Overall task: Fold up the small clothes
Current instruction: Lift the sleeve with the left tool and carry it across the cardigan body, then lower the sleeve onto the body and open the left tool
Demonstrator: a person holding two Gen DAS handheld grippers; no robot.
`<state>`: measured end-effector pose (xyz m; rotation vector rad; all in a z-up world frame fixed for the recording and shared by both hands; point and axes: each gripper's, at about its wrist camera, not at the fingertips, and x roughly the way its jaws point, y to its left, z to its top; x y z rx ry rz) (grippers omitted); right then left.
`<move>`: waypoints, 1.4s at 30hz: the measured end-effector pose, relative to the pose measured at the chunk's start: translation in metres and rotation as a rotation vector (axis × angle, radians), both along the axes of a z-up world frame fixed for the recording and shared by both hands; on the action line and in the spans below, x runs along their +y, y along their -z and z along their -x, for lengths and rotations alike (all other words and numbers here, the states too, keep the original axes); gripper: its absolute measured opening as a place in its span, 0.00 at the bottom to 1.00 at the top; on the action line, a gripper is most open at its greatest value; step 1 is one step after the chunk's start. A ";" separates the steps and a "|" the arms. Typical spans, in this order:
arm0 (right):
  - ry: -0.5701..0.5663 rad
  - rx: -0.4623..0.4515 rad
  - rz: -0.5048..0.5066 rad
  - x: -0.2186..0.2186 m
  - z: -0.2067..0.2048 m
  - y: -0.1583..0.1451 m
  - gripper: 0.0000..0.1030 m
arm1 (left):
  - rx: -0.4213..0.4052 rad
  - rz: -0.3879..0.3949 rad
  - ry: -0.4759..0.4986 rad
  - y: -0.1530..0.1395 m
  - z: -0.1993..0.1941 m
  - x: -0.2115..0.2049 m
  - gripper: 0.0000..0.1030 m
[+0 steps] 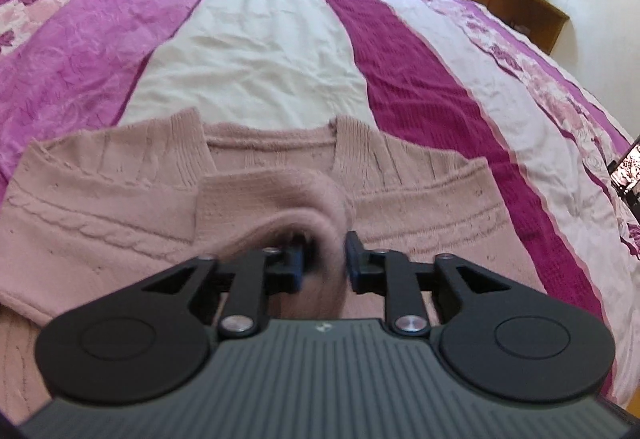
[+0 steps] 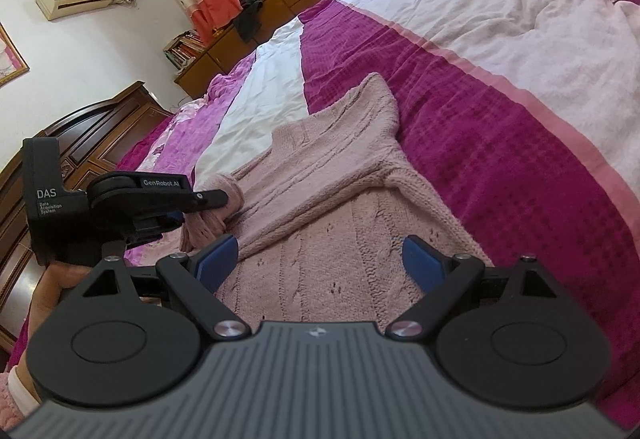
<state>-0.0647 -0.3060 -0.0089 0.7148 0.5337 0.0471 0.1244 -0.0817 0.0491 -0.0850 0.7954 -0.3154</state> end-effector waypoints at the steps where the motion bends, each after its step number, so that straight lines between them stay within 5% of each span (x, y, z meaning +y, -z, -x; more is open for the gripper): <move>1: 0.001 0.000 -0.001 0.000 0.000 0.000 0.91 | 0.010 0.002 0.000 0.001 0.000 0.000 0.30; 10: 0.006 0.001 -0.003 0.001 -0.001 0.000 0.91 | 0.084 0.013 0.011 0.000 0.010 0.011 0.34; 22: -0.005 -0.004 0.004 0.004 -0.001 -0.003 0.91 | 0.068 -0.045 0.036 -0.012 0.038 0.032 0.35; 42: -0.057 -0.006 0.051 0.033 0.000 -0.015 0.91 | 0.036 -0.091 -0.106 -0.019 0.061 0.102 0.35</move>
